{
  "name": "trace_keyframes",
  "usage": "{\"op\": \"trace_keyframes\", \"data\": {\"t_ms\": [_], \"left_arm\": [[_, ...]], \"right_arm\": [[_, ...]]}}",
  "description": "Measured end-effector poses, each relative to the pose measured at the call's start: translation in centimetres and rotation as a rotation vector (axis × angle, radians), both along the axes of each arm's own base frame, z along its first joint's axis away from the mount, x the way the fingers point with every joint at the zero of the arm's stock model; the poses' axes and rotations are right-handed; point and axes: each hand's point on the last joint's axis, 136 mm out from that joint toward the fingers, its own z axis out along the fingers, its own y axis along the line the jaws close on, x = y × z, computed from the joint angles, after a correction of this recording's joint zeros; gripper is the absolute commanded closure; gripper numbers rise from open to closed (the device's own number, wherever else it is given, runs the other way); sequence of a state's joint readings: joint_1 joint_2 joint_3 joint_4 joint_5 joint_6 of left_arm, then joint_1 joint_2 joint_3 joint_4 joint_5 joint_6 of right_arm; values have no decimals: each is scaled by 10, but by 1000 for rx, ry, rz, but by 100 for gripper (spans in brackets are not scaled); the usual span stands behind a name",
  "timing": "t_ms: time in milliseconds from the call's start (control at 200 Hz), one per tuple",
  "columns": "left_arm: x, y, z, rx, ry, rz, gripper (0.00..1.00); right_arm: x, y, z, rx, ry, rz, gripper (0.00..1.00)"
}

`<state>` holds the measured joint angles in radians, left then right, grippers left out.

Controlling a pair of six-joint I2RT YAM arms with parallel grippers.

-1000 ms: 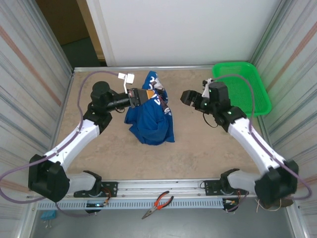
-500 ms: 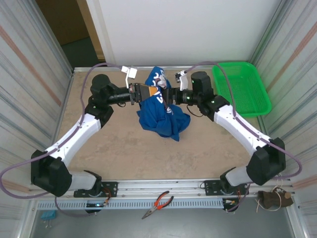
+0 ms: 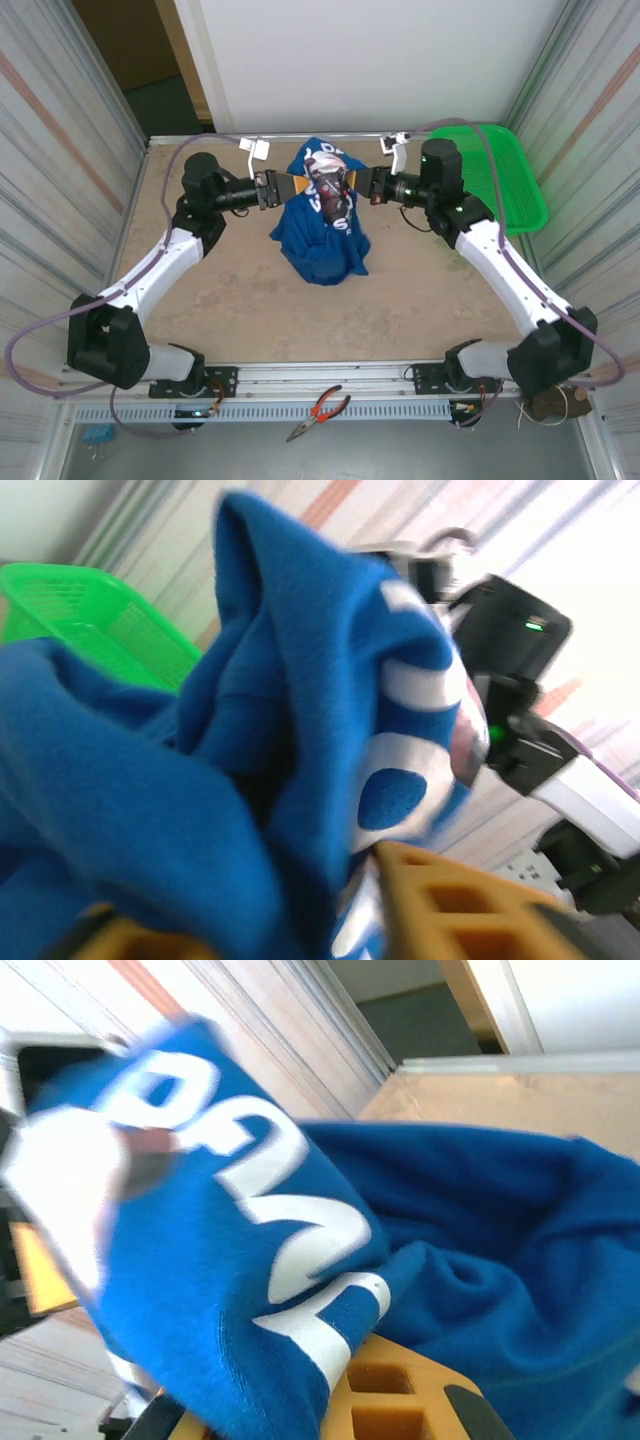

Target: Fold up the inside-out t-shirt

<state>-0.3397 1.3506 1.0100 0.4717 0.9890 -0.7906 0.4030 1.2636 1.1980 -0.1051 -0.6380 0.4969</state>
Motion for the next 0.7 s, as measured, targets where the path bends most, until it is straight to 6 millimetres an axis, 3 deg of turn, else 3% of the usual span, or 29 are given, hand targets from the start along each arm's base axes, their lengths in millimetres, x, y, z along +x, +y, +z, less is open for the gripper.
{"op": "trace_keyframes", "data": {"t_ms": [135, 271, 511, 581, 696], "left_arm": [[20, 18, -27, 29, 73, 114, 18], [25, 28, -40, 96, 88, 257, 15], [-54, -27, -6, 202, -180, 250, 15], [-51, -34, -10, 237, -209, 281, 15], [-23, -40, -40, 344, -191, 355, 14]], "right_arm": [[-13, -4, 20, 34, -34, 12, 100], [-13, -4, 13, 21, -5, 8, 100], [-11, -5, -9, -20, 76, -17, 100], [-13, -1, -14, -30, 93, -10, 100], [-18, 3, -19, -43, 112, 1, 100]]}}
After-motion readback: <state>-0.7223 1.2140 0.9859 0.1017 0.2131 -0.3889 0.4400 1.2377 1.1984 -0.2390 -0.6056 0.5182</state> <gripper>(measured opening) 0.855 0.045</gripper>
